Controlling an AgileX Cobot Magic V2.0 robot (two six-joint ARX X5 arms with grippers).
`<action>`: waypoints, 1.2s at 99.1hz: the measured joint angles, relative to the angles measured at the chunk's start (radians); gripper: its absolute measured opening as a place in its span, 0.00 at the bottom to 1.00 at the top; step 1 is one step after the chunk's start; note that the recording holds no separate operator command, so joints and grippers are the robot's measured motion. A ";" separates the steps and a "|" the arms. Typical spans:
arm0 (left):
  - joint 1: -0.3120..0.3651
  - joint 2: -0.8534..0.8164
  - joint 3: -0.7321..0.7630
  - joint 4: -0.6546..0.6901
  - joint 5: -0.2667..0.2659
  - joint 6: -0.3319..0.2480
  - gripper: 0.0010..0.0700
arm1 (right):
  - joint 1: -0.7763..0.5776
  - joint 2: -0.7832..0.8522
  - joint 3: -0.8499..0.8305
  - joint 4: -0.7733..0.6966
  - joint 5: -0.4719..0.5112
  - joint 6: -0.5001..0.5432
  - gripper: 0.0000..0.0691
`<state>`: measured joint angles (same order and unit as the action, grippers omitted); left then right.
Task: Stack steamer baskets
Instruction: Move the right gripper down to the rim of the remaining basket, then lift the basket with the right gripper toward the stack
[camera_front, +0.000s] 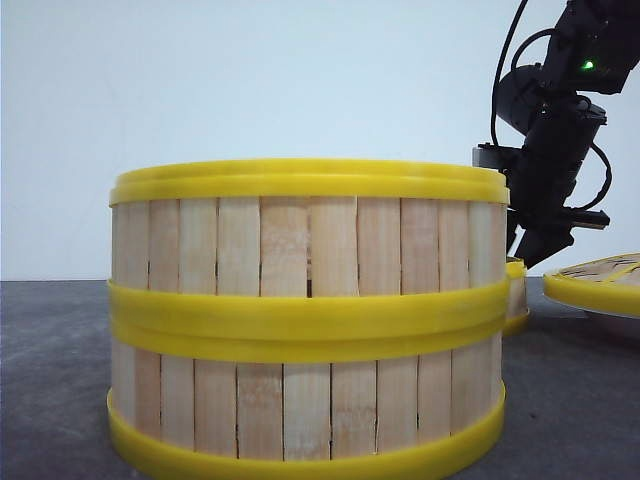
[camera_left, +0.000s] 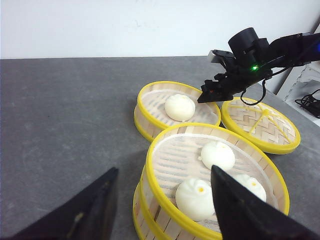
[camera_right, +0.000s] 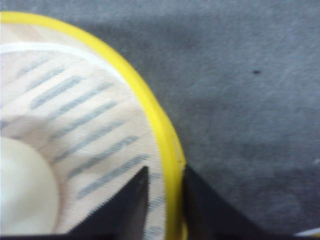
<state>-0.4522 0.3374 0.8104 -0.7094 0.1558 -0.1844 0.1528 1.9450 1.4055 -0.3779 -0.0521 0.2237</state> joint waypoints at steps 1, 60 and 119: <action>0.000 0.000 0.000 0.000 0.000 0.000 0.49 | 0.000 0.000 0.000 -0.001 0.000 0.000 0.12; 0.000 0.000 0.000 -0.003 0.000 -0.003 0.49 | 0.010 0.007 0.035 -0.037 0.027 0.010 0.05; 0.000 0.000 0.000 -0.041 0.000 -0.003 0.49 | 0.013 -0.307 0.245 -0.310 -0.044 -0.038 0.05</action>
<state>-0.4522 0.3374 0.8104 -0.7506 0.1562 -0.1879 0.1658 1.6382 1.6508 -0.6880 -0.0963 0.1856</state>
